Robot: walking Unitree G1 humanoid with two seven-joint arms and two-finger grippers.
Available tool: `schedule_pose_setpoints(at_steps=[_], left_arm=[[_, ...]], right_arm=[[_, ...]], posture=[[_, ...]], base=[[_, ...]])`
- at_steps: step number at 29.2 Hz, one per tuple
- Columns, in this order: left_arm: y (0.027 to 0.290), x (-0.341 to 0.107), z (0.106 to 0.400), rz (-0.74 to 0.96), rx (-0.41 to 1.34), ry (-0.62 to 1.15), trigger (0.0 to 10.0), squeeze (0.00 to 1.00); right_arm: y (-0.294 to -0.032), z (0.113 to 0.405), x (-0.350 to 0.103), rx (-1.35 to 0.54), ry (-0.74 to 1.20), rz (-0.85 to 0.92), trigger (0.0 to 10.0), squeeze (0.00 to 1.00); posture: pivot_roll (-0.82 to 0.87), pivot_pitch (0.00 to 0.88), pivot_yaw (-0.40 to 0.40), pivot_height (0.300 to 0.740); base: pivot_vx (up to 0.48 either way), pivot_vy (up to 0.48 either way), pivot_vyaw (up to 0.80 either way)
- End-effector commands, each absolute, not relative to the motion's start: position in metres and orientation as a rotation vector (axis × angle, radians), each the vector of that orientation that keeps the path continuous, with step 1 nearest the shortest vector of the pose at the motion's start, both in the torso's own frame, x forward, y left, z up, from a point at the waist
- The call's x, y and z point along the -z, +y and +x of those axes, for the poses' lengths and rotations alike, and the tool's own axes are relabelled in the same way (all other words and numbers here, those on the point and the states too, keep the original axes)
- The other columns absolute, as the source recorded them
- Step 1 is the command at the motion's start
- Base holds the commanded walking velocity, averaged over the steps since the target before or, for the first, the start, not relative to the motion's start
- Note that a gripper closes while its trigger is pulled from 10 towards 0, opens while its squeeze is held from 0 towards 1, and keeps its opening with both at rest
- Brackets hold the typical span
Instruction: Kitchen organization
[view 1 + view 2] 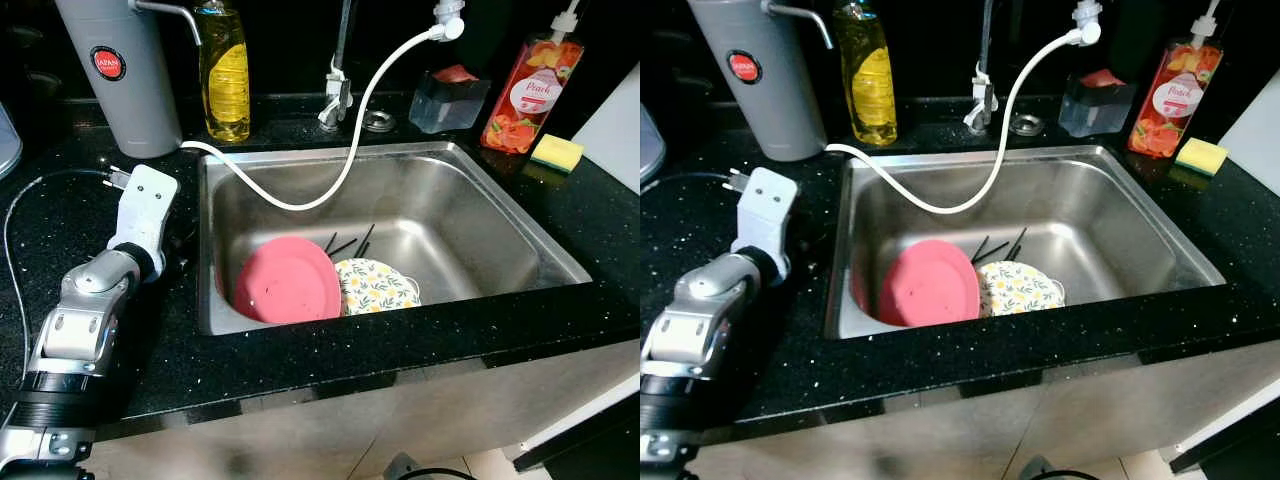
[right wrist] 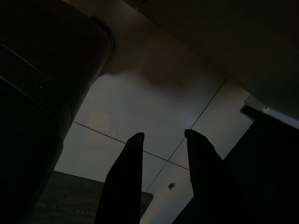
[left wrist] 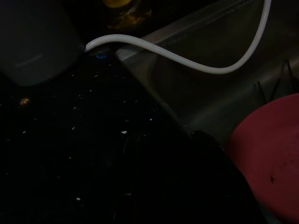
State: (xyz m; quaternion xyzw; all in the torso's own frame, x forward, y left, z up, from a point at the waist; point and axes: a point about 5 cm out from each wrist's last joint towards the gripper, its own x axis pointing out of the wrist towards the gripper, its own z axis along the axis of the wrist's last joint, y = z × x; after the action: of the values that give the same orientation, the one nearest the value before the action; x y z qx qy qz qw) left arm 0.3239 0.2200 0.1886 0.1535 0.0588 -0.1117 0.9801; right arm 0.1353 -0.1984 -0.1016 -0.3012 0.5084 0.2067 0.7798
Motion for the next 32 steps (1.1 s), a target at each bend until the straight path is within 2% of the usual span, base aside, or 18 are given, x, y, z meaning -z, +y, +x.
schedule_pose_setpoints(at_steps=[1,5,7,11,17,21,29,32], left_arm=[[0.220,-0.191,0.326,0.334,0.211,0.113,10.0,0.00],[0.227,-0.188,0.329,0.342,0.046,0.170,10.0,0.00],[0.232,-0.187,0.329,0.416,-0.028,0.203,10.0,0.00],[0.237,-0.186,0.329,0.659,-0.125,0.266,10.0,0.00],[0.234,-0.183,0.331,0.949,-0.123,0.316,10.0,0.00],[0.235,-0.183,0.331,0.938,-0.136,0.312,10.0,0.00],[0.223,-0.190,0.328,1.011,-0.039,0.135,10.0,0.00],[0.228,-0.185,0.325,0.912,-0.126,0.187,10.0,0.00]], right_arm=[[-0.200,0.135,0.101,-0.448,1.101,-0.651,10.0,0.00],[-0.200,0.134,0.102,-0.444,1.102,-0.652,10.0,0.00],[-0.201,0.134,0.102,-0.441,1.102,-0.651,10.0,0.00],[-0.203,0.132,0.102,-0.434,1.106,-0.648,10.0,0.00],[-0.206,0.132,0.102,-0.430,1.110,-0.653,10.0,0.00],[-0.205,0.133,0.101,-0.430,1.108,-0.655,10.0,0.00],[-0.202,0.136,0.101,-0.418,1.099,-0.643,10.0,0.00],[-0.201,0.134,0.102,-0.415,1.105,-0.633,10.0,0.00]], posture=[[0.11,0.014,-0.035,0.740],[0.10,0.017,-0.030,0.740],[0.10,0.017,-0.029,0.740],[0.10,0.017,-0.033,0.740],[0.10,0.008,-0.030,0.740],[0.10,0.002,-0.030,0.740],[0.09,0.004,-0.014,0.740],[0.09,0.006,-0.014,0.740]], base=[[0.000,0.000,0.00],[0.000,0.000,0.00],[0.000,0.000,0.00],[0.000,0.000,0.00],[0.000,0.000,0.00],[0.000,0.000,0.00],[0.000,0.000,0.00],[0.000,0.000,0.00]])
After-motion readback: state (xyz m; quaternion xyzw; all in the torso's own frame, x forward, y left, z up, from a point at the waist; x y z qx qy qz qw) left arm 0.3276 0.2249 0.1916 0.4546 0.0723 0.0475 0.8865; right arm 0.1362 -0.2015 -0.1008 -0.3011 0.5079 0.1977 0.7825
